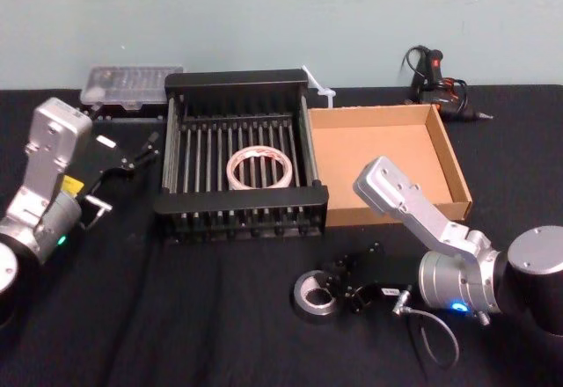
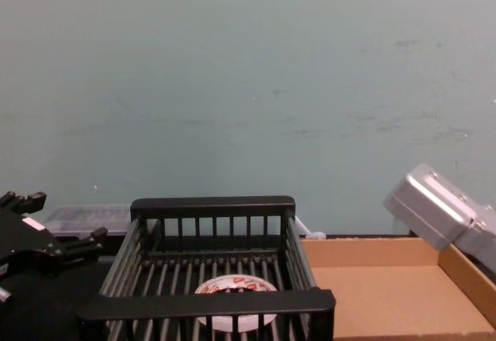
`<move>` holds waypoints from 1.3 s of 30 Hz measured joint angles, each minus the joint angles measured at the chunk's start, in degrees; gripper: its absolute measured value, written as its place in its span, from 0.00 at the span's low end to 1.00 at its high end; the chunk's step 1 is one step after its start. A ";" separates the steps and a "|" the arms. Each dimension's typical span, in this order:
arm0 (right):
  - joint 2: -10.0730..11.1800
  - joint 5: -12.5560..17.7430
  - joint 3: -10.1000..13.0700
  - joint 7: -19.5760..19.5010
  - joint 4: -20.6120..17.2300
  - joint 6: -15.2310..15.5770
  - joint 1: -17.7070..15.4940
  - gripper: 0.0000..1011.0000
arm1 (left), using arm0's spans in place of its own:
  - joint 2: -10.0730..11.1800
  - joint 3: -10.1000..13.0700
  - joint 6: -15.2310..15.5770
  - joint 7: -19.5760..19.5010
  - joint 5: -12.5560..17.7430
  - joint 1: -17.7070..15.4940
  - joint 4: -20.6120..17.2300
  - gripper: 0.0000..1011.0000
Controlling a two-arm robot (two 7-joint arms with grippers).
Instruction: Pick up the white tape and place it into the black box , Pick up the silver tape and place it into the brown box.
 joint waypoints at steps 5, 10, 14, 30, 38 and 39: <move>0.00 0.00 0.00 0.00 0.00 0.00 0.00 0.14 | 0.00 0.00 0.00 0.00 0.00 0.00 0.00 0.99; 0.00 0.00 0.00 0.00 0.00 0.00 0.00 0.14 | 0.00 0.00 0.00 0.00 0.00 0.00 0.00 0.99; 0.00 0.00 0.00 0.00 0.00 0.00 0.00 0.14 | 0.00 0.00 0.00 0.00 0.00 0.00 0.00 0.99; 0.74 1.58 1.98 -0.08 -1.35 -0.27 -0.87 0.14 | 0.00 0.00 0.00 0.00 0.00 0.00 0.00 0.99; 1.19 2.73 3.75 -1.50 -1.74 -0.59 -1.28 0.14 | 0.00 0.00 0.00 0.00 0.00 0.00 0.00 0.99; 1.22 2.83 3.99 -1.68 -1.74 -0.62 -1.31 0.14 | 0.00 0.00 0.00 0.00 0.00 0.00 0.00 0.99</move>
